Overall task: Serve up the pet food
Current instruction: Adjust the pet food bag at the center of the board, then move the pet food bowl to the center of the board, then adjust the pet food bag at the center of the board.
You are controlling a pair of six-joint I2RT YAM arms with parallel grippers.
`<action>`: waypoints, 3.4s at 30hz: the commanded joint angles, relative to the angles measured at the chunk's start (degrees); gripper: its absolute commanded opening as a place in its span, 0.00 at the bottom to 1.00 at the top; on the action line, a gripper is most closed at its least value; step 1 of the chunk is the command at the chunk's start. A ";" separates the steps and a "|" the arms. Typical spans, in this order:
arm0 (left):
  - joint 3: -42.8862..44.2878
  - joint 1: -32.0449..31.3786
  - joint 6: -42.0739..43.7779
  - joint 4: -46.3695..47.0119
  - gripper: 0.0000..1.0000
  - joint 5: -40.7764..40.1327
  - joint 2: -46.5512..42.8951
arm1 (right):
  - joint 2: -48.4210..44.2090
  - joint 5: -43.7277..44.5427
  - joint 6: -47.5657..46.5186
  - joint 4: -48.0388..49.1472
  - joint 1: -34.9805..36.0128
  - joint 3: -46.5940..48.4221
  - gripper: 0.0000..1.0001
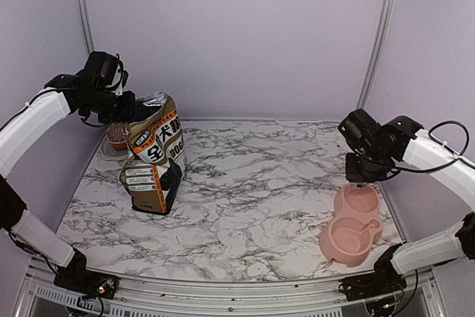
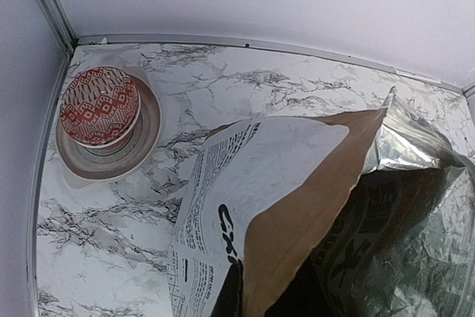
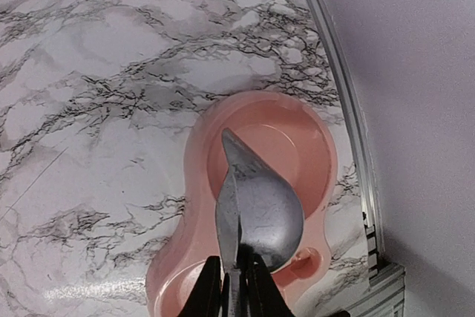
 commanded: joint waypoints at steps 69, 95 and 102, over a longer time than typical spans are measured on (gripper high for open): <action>11.80 -0.52 6.42 -1.22 0.00 -3.30 -3.99 | 30.05 -30.98 -16.05 41.53 -3.45 17.21 0.00; 12.99 -5.05 9.14 -4.19 0.08 -4.52 -1.16 | 21.07 -36.62 -22.21 47.42 -3.46 9.76 0.00; 12.76 -4.97 12.00 -4.19 0.29 -2.32 -0.24 | 20.60 -37.32 -22.55 47.59 -3.44 9.65 0.00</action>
